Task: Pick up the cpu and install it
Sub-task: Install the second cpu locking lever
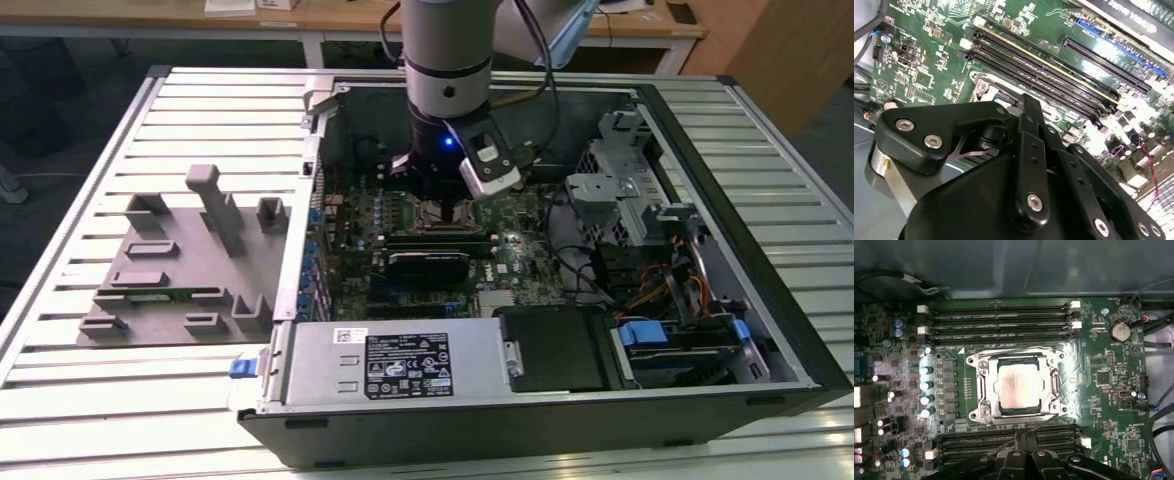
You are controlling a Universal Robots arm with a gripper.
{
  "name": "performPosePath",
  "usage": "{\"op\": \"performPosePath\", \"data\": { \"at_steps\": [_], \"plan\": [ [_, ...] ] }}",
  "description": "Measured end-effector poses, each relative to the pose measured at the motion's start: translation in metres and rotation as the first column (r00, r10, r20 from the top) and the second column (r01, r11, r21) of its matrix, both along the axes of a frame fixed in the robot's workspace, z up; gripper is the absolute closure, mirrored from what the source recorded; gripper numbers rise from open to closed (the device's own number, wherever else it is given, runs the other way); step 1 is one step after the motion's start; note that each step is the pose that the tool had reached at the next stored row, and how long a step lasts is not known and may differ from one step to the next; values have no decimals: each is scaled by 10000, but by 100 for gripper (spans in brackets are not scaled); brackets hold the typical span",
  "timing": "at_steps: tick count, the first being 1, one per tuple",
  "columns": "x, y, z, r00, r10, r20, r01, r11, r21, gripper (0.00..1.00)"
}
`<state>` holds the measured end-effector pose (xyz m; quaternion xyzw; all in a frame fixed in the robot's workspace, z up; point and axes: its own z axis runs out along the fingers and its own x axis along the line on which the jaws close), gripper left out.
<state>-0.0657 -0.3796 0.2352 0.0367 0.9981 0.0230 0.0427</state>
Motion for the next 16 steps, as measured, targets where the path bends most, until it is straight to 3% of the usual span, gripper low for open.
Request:
{"op": "performPosePath", "data": {
  "at_steps": [7,16],
  "plan": [
    [-86,-19,-26,9995,318,0,-318,9995,-1,89],
    [-91,-22,-46,9995,319,0,-319,9995,-1,89]
  ]
}}
